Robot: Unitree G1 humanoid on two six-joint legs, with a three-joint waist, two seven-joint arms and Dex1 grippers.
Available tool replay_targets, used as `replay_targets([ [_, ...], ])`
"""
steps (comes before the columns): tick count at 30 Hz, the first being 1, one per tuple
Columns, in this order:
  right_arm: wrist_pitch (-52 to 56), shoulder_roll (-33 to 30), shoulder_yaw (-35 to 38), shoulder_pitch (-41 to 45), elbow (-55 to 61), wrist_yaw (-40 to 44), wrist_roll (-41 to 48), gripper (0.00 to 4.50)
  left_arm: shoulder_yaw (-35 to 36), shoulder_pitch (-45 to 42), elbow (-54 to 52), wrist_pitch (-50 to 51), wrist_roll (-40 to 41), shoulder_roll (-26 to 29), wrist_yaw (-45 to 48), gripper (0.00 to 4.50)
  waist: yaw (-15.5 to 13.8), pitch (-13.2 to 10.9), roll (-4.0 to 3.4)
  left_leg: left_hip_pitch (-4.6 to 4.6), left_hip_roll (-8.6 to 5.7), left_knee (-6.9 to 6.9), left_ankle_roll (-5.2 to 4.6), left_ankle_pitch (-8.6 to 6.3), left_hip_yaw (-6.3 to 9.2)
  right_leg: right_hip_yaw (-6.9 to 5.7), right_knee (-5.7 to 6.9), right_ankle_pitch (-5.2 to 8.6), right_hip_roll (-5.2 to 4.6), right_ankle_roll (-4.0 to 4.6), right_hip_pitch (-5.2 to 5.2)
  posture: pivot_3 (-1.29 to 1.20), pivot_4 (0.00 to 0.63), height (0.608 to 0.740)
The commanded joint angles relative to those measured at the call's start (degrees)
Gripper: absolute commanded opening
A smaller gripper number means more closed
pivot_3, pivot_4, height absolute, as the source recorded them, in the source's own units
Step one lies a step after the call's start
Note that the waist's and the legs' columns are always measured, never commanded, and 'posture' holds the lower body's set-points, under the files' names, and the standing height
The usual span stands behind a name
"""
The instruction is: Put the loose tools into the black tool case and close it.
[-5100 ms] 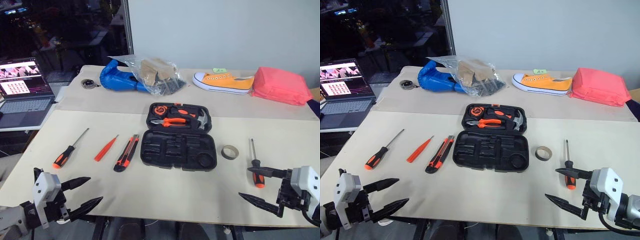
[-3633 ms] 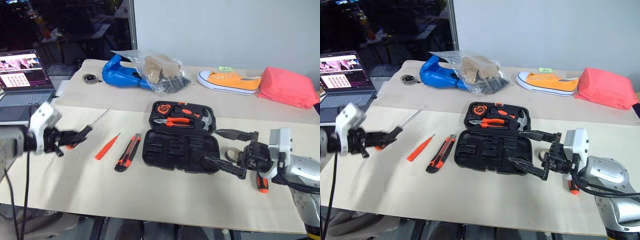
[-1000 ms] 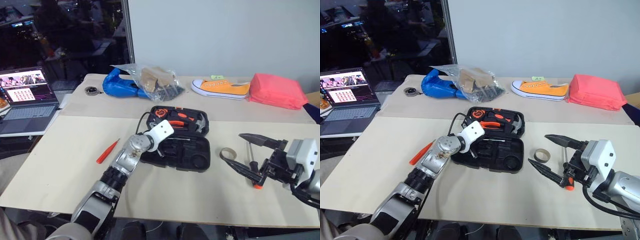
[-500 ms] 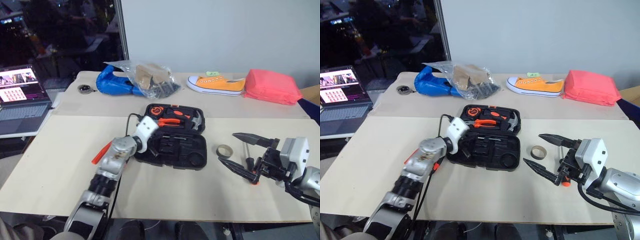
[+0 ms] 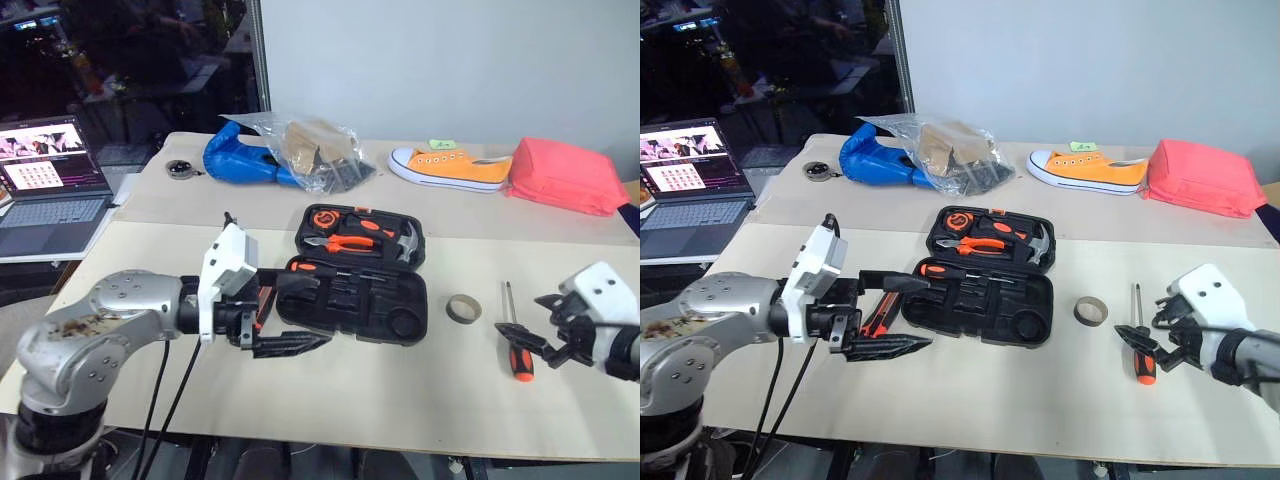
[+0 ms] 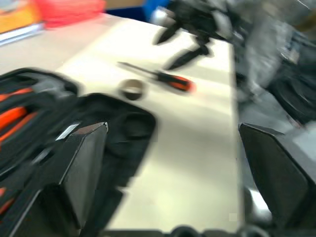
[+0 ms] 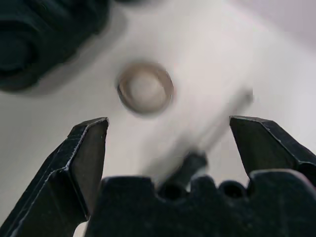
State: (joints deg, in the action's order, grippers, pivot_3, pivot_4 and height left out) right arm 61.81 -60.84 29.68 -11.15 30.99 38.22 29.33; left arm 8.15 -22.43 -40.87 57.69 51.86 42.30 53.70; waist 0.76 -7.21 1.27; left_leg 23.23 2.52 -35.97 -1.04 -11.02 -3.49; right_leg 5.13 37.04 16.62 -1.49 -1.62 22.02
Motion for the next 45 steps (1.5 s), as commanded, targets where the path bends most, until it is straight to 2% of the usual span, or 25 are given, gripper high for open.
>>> replay_targets([
  [1,12.1,-3.0,0.1,2.5,-3.4,-0.8,1.3,4.5,-1.5,-2.4,-0.9,-1.5,0.9,1.1,-1.0,4.39,0.0,0.0,0.04,-0.02,0.02,-0.01,-0.01,0.01,0.01,0.01,0.01,-0.01,0.06,0.01,0.0,0.0,0.15,0.74],
  [7,20.1,0.3,-7.5,11.9,-9.9,-3.8,1.8,4.5,-5.5,-6.7,2.0,-1.2,0.8,-0.8,-3.8,4.39,0.4,0.0,0.06,0.05,-0.01,0.0,-0.03,0.02,-0.06,0.2,-0.01,-0.04,0.13,-0.02,0.1,0.0,0.15,0.74],
  [8,20.9,1.9,-8.8,14.5,-10.6,-4.3,2.2,4.09,-5.5,-7.4,2.9,-1.2,1.1,-0.6,-3.3,4.5,0.6,-0.1,0.06,0.07,-0.02,0.02,-0.03,0.01,-0.07,0.24,-0.02,-0.03,0.15,-0.04,0.12,0.0,0.15,0.74],
  [9,21.8,3.2,-9.8,16.7,-11.6,-4.8,2.2,3.9,-5.8,-7.9,3.6,-1.3,1.0,-0.4,-2.8,4.5,0.7,-0.1,0.03,0.07,-0.03,0.03,-0.04,0.01,-0.07,0.27,-0.03,-0.03,0.2,-0.04,0.14,0.0,0.15,0.74],
  [12,20.7,3.8,-12.2,19.4,-16.1,-4.2,1.4,2.86,-9.0,-10.2,4.7,-1.5,-0.6,-1.7,-4.0,4.5,0.7,-0.2,-0.1,0.14,-0.11,0.06,-0.04,0.01,-0.05,0.27,-0.02,-0.02,0.25,-0.05,0.21,0.0,0.15,0.74],
  [18,17.9,2.1,-15.3,17.8,-18.2,-4.6,-1.1,0.91,-11.3,-11.7,6.4,-3.4,-2.4,-2.5,-4.0,4.5,0.1,-0.2,-0.18,0.25,-0.27,0.08,-0.08,-0.02,0.0,0.31,-0.07,-0.02,0.18,-0.03,0.22,0.0,0.15,0.74],
  [19,15.6,0.8,-15.7,16.3,-16.8,-4.8,-2.4,0.74,-11.1,-11.3,6.7,-4.0,-2.7,-2.6,-3.9,4.5,0.1,-0.2,-0.17,0.26,-0.3,0.08,-0.08,-0.02,0.0,0.32,-0.09,-0.02,0.16,-0.03,0.2,0.0,0.15,0.74],
  [21,12.2,-0.8,-15.6,14.2,-15.0,-5.1,-4.2,0.67,-10.9,-10.5,7.1,-5.2,-3.4,-2.8,-3.8,4.5,-0.1,-0.2,-0.17,0.26,-0.42,0.07,-0.08,-0.02,0.02,0.32,-0.1,-0.02,0.05,-0.05,0.17,0.0,0.15,0.74],
  [24,7.0,-0.6,-9.1,13.4,-9.2,-3.2,-3.0,0.67,-10.0,-6.0,7.0,-11.3,-9.0,-3.8,-7.0,4.5,-0.1,-0.2,-0.24,0.29,-0.56,0.06,-0.08,-0.02,0.03,0.35,-0.11,0.05,-0.12,-0.21,0.13,0.0,0.15,0.74],
  [26,5.9,-0.2,-6.6,14.9,-6.8,-2.2,-1.6,0.67,-7.3,-2.8,7.2,-17.5,-9.0,-8.1,-7.8,4.5,0.5,-0.3,-0.33,0.29,-0.57,0.06,-0.08,-0.02,0.01,0.43,-0.08,0.04,-0.15,-0.21,0.16,0.0,0.15,0.74],
  [28,3.3,-1.8,-7.4,17.4,-4.2,0.3,-0.6,0.66,-6.6,0.1,6.7,-17.2,-10.3,-5.4,-6.6,4.5,0.7,-0.3,-0.31,0.31,-0.56,0.04,-0.09,-0.02,0.04,0.49,-0.02,-0.02,-0.13,-0.16,0.18,0.0,0.15,0.74],
  [29,2.5,-2.0,-11.4,22.9,-3.7,1.5,0.2,0.66,-4.4,2.2,6.2,-16.1,-9.2,-4.3,-6.7,4.5,1.1,-0.3,-0.32,0.29,-0.52,0.04,-0.08,-0.02,0.06,0.46,0.0,-0.02,-0.03,-0.16,0.18,0.0,0.15,0.74],
  [32,-3.4,0.2,-29.4,40.1,-5.9,6.7,-4.0,0.66,3.5,9.6,3.9,-14.7,-2.8,-2.3,-6.7,4.5,2.7,-0.5,-0.38,0.05,-0.35,0.1,-0.08,-0.02,0.09,0.58,0.06,0.0,0.18,-0.17,0.18,0.0,0.15,0.74],
  [34,-7.2,1.9,-38.6,46.6,-9.6,10.1,-8.4,0.66,7.0,13.4,2.4,-13.8,0.0,-1.0,-6.9,4.5,3.3,-0.7,-0.2,-0.11,-0.08,0.11,-0.08,-0.02,0.2,0.53,0.06,-0.06,0.27,-0.07,0.15,0.0,0.15,0.74],
  [37,-21.1,5.3,-52.1,54.1,-18.7,16.4,-19.3,0.66,14.0,22.4,-1.0,-13.5,3.2,2.0,-4.2,4.5,2.7,-0.7,0.04,-0.11,0.24,0.09,-0.06,-0.01,0.14,0.41,0.02,-0.07,0.52,0.1,0.19,0.0,0.15,0.74],
  [40,-31.1,8.5,-58.5,58.2,-26.7,20.3,-26.0,0.66,18.0,28.2,-2.2,-14.9,3.5,3.9,-2.5,4.5,1.8,-0.8,-0.02,0.05,0.15,0.15,-0.05,-0.01,0.01,0.35,0.05,-0.22,0.27,0.54,0.35,0.0,0.15,0.74],
  [45,-39.9,11.9,-62.7,60.2,-34.7,25.9,-31.6,0.65,23.4,34.4,-3.7,-16.6,3.0,5.2,-1.5,4.5,1.2,-0.8,-0.04,0.3,-0.04,0.18,0.06,-0.13,-0.06,0.31,-0.01,-0.16,0.02,0.43,0.54,0.0,0.15,0.74],
])
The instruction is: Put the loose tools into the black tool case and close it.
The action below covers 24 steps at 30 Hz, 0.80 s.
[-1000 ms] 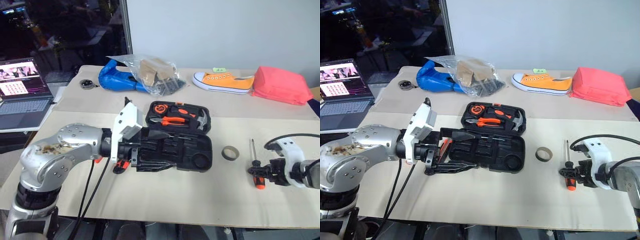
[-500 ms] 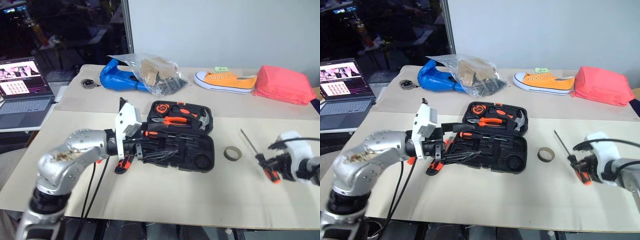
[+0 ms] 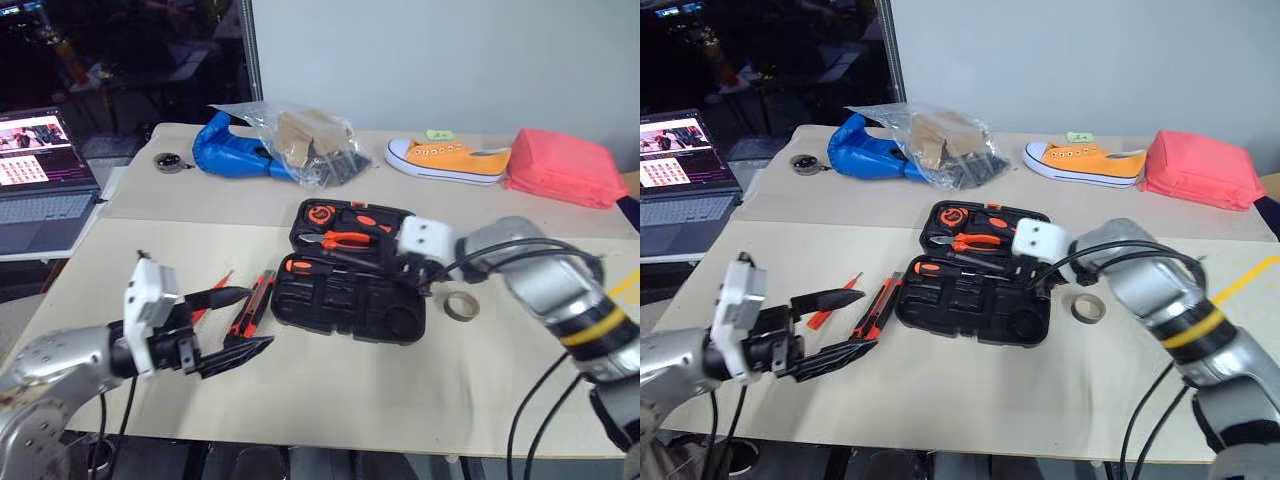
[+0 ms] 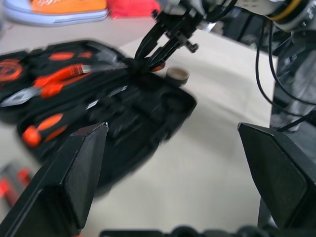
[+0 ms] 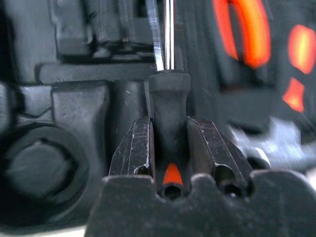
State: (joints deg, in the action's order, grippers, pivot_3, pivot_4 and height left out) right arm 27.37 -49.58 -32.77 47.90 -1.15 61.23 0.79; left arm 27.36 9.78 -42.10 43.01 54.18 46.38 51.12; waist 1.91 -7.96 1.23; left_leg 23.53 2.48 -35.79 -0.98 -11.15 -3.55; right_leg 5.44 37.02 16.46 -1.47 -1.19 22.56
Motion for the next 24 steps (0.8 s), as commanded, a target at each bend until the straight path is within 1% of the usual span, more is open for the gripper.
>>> replay_targets([
  [1,-6.3,1.1,-0.1,1.1,-3.3,3.5,-3.5,0.65,5.2,3.1,-2.6,-2.0,1.1,1.2,1.1,4.5,0.1,0.0,0.0,-0.01,0.01,0.01,0.01,-0.01,0.0,-0.01,0.0,0.0,-0.01,0.0,-0.02,0.0,0.15,0.74],
  [6,-9.9,2.5,1.4,0.3,-5.2,6.9,-4.4,0.65,7.5,6.2,-3.5,-2.3,1.8,0.8,0.3,4.5,0.2,0.0,0.0,-0.36,0.08,0.02,0.04,-0.02,0.04,-0.06,0.07,0.01,-0.03,0.12,-0.3,0.0,0.15,0.74],
  [9,-6.7,3.1,2.5,-0.1,-3.4,8.9,-3.6,0.65,7.6,7.2,-4.2,-2.7,1.9,0.6,-0.3,4.5,0.2,0.0,0.0,-0.41,0.13,0.0,0.04,-0.01,0.03,-0.09,0.11,-0.02,-0.01,0.18,-0.32,0.0,0.15,0.74],
  [12,-3.2,3.8,2.2,-0.2,-2.9,9.8,-4.7,0.65,7.7,8.1,-4.5,-3.2,1.9,0.5,-0.8,4.5,0.3,0.0,0.0,-0.4,0.18,-0.01,0.04,-0.01,0.03,-0.11,0.12,-0.05,0.04,0.23,-0.31,0.0,0.15,0.74],
  [17,6.2,7.5,3.3,-0.9,-3.5,9.1,-4.1,0.65,7.0,8.6,-5.0,-3.5,2.4,0.5,-1.8,4.5,0.5,0.0,0.03,-0.39,0.2,0.02,0.05,-0.02,0.03,-0.12,0.11,-0.03,0.04,0.26,-0.3,0.0,0.15,0.74],
  [24,9.0,9.8,3.2,-0.7,-4.4,10.0,-5.4,0.65,6.2,8.2,-4.9,-3.6,2.8,0.7,-2.7,4.5,0.6,0.1,0.09,-0.44,0.29,0.03,0.07,-0.03,0.03,-0.12,0.12,-0.05,0.03,0.34,-0.32,0.0,0.15,0.74],
])
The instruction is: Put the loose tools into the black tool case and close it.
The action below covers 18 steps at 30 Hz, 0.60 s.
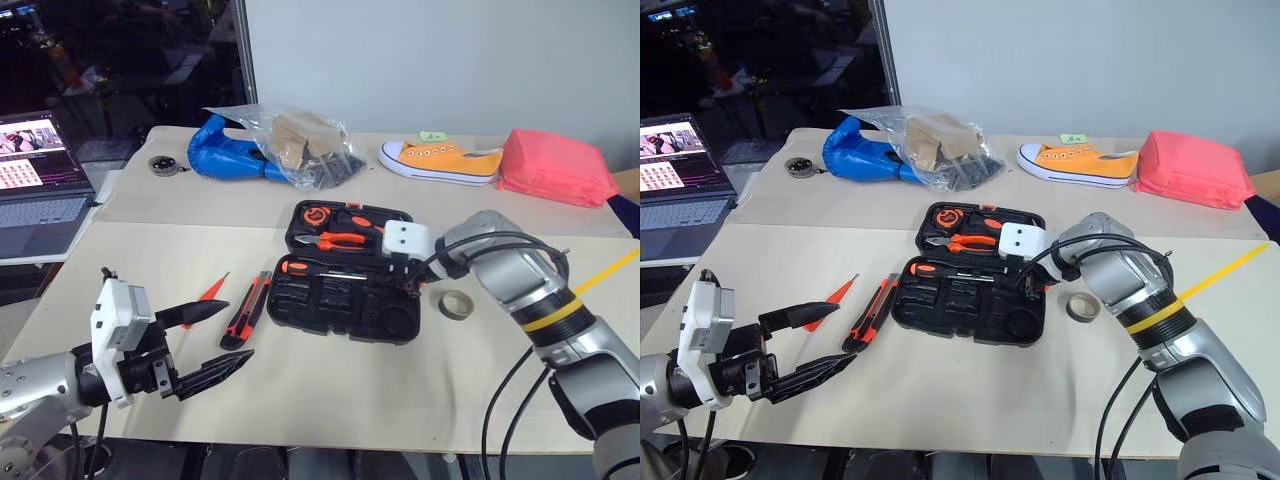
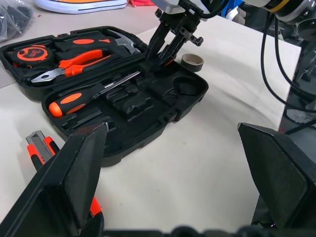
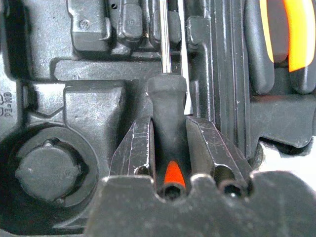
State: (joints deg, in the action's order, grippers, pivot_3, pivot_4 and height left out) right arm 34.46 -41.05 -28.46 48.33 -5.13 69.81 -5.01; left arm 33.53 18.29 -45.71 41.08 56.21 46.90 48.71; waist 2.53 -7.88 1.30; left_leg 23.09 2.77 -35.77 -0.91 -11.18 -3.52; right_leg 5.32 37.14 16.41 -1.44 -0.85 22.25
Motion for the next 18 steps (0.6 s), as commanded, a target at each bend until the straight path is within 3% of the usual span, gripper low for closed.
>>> replay_targets([
  [1,2.5,1.5,-1.0,-1.1,-0.1,1.6,0.5,0.65,0.0,-0.3,-1.2,-1.8,0.7,0.2,-0.3,4.5,0.0,0.0,0.05,-0.01,0.03,0.0,0.0,0.0,0.0,0.0,0.0,-0.01,0.01,0.03,0.0,0.0,0.15,0.74],
  [9,10.4,6.1,6.0,0.5,3.5,0.0,6.6,0.64,0.0,0.2,-1.1,-2.2,0.5,0.1,-0.5,4.5,0.1,0.0,0.02,-0.03,0.08,0.0,0.0,0.01,-0.03,0.03,0.08,-0.07,0.14,0.14,0.08,0.0,0.15,0.74],
  [18,6.9,3.5,2.9,-1.5,1.9,-1.0,4.7,0.64,-0.8,0.0,-0.9,-2.6,0.5,0.4,-0.8,4.5,-0.1,0.0,-0.01,0.2,0.0,0.02,0.01,-0.01,-0.04,-0.03,-0.03,-0.05,0.1,0.09,0.23,0.0,0.15,0.74],
])
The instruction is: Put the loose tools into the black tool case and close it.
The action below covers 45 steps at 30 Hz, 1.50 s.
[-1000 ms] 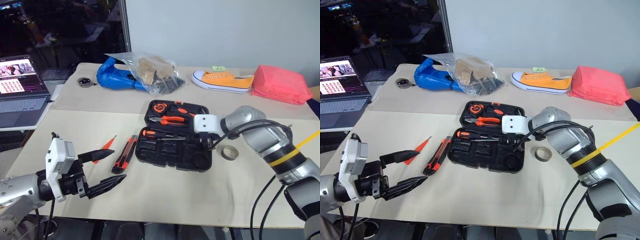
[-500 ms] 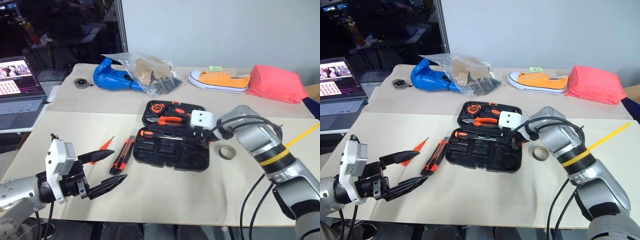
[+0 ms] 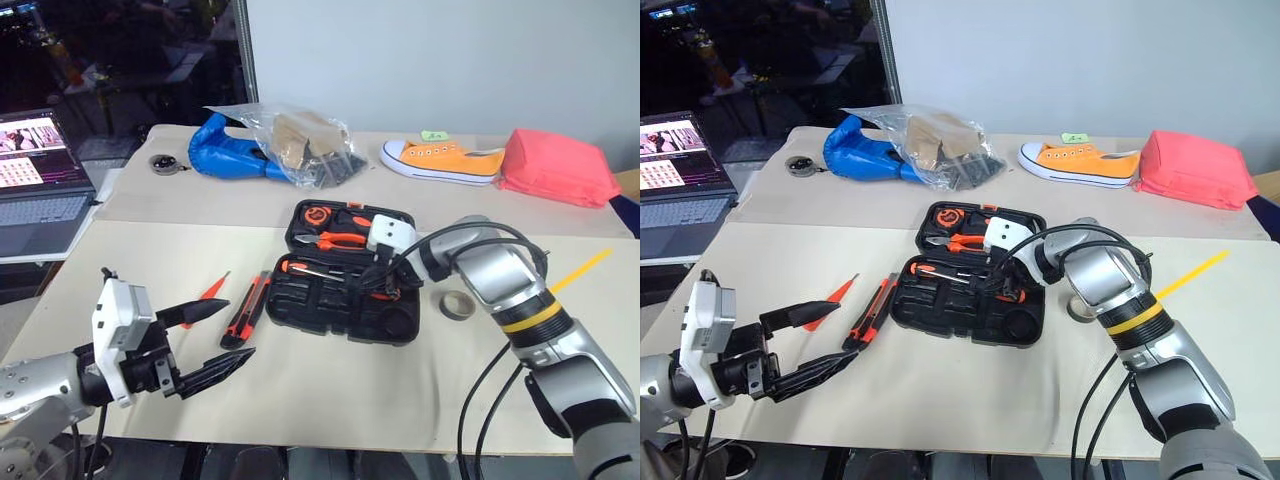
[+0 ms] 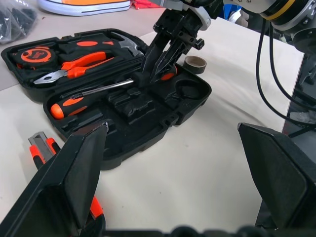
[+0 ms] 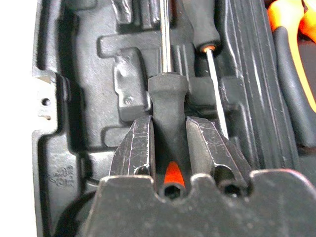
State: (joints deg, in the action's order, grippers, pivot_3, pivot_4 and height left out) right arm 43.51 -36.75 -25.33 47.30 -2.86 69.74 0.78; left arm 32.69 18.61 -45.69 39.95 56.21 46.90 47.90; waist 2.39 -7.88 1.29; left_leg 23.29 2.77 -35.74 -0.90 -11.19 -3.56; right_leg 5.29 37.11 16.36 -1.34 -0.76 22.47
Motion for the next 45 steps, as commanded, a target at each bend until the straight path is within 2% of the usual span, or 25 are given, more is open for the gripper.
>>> replay_targets([
  [1,-3.3,-1.3,-0.6,-0.7,-1.0,-1.0,-1.8,0.64,0.1,-0.4,-0.9,-1.5,0.4,0.4,0.0,4.5,0.0,0.0,0.0,-0.01,0.0,0.0,0.0,0.0,-0.01,0.01,0.01,0.0,0.0,0.0,0.0,0.0,0.15,0.74],
  [7,-8.0,-3.9,-3.2,-2.2,-2.6,-0.3,-4.6,0.63,0.4,-0.5,-0.5,-1.5,0.3,0.9,0.6,4.5,0.0,0.0,-0.02,-0.12,0.0,-0.02,0.0,0.0,-0.02,0.01,0.02,0.0,0.01,0.0,-0.11,0.0,0.15,0.74],
  [17,-13.9,-3.4,-4.4,-0.5,-8.7,0.1,-7.3,0.63,0.0,-0.7,-0.4,-1.4,0.2,1.3,0.9,4.5,-0.2,0.0,0.01,-0.38,-0.01,-0.06,0.0,0.01,-0.04,-0.01,0.01,0.0,-0.02,-0.01,-0.34,0.0,0.15,0.74],
  [27,-15.2,-6.7,5.3,-4.9,0.5,0.3,-0.5,0.63,0.2,-0.6,0.3,-1.7,0.0,1.1,1.6,4.5,-0.6,0.0,-0.02,-0.14,-0.01,-0.07,0.0,0.01,-0.11,-0.03,0.01,-0.01,-0.07,-0.04,-0.17,0.0,0.15,0.74],
  [32,-14.7,-4.9,4.7,-4.8,-1.7,-1.0,-0.8,0.63,-1.4,-1.8,1.2,-2.0,-0.7,1.2,2.2,4.5,-0.3,0.0,-0.02,-0.04,0.02,0.06,0.01,0.0,-0.1,0.0,-0.02,0.04,0.0,-0.03,-0.03,0.0,0.15,0.74],
  [33,-14.4,-4.3,4.6,-4.4,-2.4,-1.2,-0.8,1.63,-1.5,-2.1,1.4,-2.0,-0.7,1.4,2.3,4.5,-0.3,0.0,-0.02,-0.04,0.03,0.06,0.01,0.0,-0.1,0.0,-0.02,0.04,0.0,-0.03,-0.03,0.0,0.15,0.74],
  [34,-15.2,-4.4,3.9,-4.3,-2.5,-0.3,-1.0,1.83,-1.6,-2.4,1.6,-2.0,-0.7,1.5,2.4,4.5,-0.2,0.0,-0.02,-0.05,0.03,0.06,0.01,0.0,-0.1,0.0,-0.01,0.04,0.01,-0.03,-0.04,0.0,0.15,0.74],
  [40,-21.7,-5.2,2.2,-5.3,-2.2,0.4,-3.7,3.88,-1.0,-2.0,1.5,-2.0,-0.8,1.8,3.0,4.5,0.0,0.0,-0.02,-0.12,0.02,0.02,0.01,0.0,-0.12,0.01,-0.01,0.04,-0.01,-0.04,-0.12,0.0,0.15,0.74],
  [45,-24.9,-4.4,5.2,-5.5,-2.3,0.1,-1.8,3.88,-0.6,-0.7,0.6,-2.4,-0.9,1.3,2.8,4.5,0.1,0.0,-0.02,-0.13,0.03,0.02,0.01,0.0,-0.11,0.0,0.0,0.04,0.01,-0.03,-0.12,0.0,0.15,0.74],
])
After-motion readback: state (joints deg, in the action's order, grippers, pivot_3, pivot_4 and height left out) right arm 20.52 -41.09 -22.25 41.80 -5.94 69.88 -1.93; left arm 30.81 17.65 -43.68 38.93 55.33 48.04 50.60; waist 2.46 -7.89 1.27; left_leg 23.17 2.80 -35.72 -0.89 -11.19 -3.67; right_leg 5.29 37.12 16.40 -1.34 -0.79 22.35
